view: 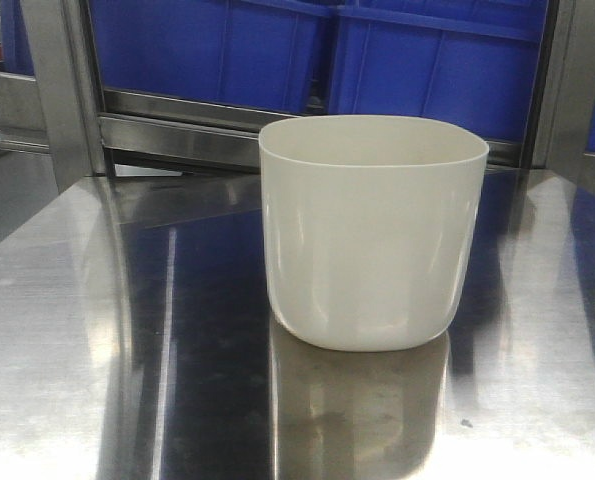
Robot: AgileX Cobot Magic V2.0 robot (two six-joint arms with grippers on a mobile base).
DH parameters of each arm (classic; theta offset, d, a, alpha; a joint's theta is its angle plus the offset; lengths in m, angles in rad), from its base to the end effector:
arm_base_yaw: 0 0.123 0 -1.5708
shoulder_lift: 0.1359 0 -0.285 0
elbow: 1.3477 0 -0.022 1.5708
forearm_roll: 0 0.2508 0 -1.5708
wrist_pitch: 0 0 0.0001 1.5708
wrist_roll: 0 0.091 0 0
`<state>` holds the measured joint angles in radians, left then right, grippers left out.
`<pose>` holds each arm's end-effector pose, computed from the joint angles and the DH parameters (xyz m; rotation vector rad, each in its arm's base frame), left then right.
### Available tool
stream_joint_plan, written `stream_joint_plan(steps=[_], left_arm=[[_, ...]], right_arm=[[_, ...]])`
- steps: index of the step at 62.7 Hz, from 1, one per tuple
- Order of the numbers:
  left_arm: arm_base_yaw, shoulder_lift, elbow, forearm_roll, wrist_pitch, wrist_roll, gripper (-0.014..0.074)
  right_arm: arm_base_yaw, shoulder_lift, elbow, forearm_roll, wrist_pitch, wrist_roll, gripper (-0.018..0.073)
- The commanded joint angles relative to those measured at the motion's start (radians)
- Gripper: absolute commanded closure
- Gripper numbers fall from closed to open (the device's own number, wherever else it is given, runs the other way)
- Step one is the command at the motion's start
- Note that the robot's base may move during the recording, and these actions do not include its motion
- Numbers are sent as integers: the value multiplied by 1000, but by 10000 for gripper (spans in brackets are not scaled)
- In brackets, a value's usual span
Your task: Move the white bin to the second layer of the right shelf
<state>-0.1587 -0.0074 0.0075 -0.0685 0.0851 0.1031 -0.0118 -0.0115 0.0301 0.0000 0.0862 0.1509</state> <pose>0.0555 -0.0094 0.2034 0.1562 1.5617 -0.1019 0.0569 -0.0007 0.1958 0.1292 1.5842 0.1085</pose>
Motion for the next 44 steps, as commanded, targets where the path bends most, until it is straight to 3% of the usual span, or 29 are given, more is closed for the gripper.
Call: stream_joint_plan(steps=[1,44], left_arm=[[-3,-14,37,-5,-85,-4,512],[-3,-14,37,-5,-85,-4,512]], right_arm=[[1,-19,-17,0,-86,-2,503],[1,-19,-17,0,-86,-2,503]])
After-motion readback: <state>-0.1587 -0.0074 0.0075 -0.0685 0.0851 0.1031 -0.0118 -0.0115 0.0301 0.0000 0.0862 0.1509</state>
